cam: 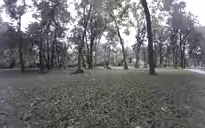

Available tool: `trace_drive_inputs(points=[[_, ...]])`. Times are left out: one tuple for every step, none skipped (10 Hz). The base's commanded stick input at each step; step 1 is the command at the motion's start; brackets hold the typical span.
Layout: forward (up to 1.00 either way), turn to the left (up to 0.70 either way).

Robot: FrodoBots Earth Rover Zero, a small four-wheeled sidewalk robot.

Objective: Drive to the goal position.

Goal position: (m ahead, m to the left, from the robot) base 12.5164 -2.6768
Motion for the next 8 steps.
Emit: trace_drive_inputs(points=[[0.7,0.0],[0.7,0.0],[0.7,0.0],[0.7,0.0],[0.7,0.0],[0.7,0.0],[0.7,0.0],[0.7,0.0]])
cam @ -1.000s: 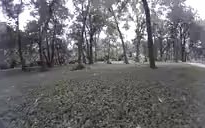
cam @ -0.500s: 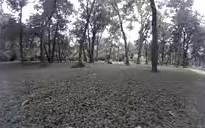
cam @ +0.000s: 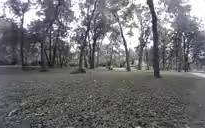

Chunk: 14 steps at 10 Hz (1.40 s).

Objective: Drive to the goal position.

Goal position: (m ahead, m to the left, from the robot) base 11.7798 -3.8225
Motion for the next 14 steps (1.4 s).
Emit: trace_drive_inputs(points=[[0.7,0.0],[0.7,0.0],[0.7,0.0],[0.7,0.0],[0.7,0.0],[0.7,0.0],[0.7,0.0],[0.7,0.0],[0.7,0.0],[0.7,0.0],[0.7,0.0],[0.7,0.0],[0.7,0.0],[0.7,-0.01]])
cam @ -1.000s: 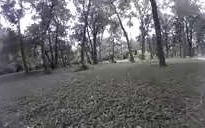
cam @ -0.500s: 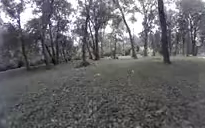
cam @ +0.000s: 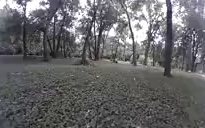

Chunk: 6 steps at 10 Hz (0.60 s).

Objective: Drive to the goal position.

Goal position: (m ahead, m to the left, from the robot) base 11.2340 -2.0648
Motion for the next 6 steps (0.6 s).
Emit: trace_drive_inputs(points=[[0.7,-0.07],[0.7,-0.13],[0.7,-0.14],[0.7,-0.14],[0.7,-0.14],[0.7,-0.14]])
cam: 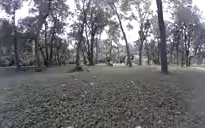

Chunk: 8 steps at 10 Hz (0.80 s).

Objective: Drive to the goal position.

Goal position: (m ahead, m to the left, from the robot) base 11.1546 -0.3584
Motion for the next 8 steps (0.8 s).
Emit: trace_drive_inputs(points=[[0.7,-0.14],[0.7,-0.14],[0.7,-0.14],[0.7,-0.14],[0.7,-0.11],[0.7,-0.02],[0.7,-0.01],[0.7,0.0]])
